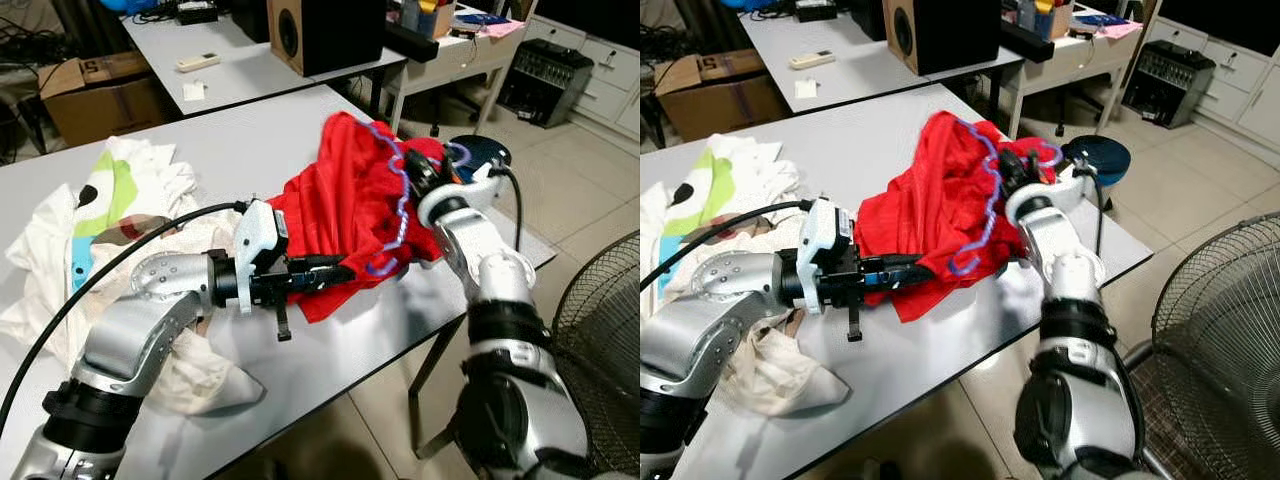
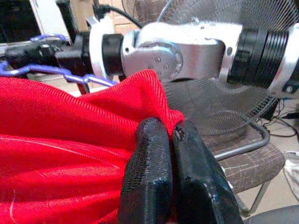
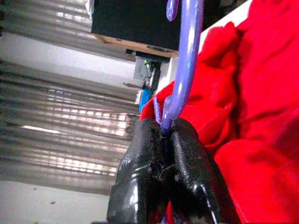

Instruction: Hang hanger

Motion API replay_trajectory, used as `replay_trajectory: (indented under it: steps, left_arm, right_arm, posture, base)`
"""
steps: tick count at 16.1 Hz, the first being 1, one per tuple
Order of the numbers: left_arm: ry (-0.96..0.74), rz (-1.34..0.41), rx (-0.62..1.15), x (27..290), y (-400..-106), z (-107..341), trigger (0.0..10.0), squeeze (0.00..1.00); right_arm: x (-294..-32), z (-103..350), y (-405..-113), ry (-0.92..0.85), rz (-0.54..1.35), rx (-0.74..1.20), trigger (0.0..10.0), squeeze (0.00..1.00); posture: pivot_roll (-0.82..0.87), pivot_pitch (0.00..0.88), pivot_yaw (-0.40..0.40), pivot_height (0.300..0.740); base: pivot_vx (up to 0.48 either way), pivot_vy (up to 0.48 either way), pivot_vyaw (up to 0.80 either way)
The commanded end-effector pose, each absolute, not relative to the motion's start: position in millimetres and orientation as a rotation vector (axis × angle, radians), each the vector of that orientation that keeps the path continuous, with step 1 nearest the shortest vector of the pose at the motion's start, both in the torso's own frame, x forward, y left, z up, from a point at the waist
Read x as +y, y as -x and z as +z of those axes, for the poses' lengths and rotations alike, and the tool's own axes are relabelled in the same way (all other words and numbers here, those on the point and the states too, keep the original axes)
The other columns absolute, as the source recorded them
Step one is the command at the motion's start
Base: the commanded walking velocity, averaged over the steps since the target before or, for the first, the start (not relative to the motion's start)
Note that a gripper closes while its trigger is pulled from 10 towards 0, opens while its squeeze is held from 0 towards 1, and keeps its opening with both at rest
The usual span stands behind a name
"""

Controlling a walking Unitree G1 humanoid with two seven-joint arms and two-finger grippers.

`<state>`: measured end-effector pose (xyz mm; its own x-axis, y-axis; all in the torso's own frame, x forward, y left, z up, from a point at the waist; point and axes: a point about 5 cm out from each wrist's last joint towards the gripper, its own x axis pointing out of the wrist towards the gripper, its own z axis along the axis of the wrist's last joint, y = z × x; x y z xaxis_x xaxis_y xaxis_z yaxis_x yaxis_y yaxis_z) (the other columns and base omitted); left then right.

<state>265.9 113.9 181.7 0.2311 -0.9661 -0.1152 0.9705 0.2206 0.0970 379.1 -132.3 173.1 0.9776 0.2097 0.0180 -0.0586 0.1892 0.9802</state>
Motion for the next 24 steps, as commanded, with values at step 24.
replay_trajectory:
  steps: [24]
  left_arm:
    - [-0.415, -1.318, -0.071, 135.9, -273.2, 192.2, 0.0, 0.00]
  right_arm:
    - [-183.5, 158.4, -276.2, -0.873, 0.456, 0.425, 10.0, 0.00]
  posture:
    - [-0.03, 0.000, 0.023, 0.740]
  base:
    - [0.000, 0.000, 0.00]
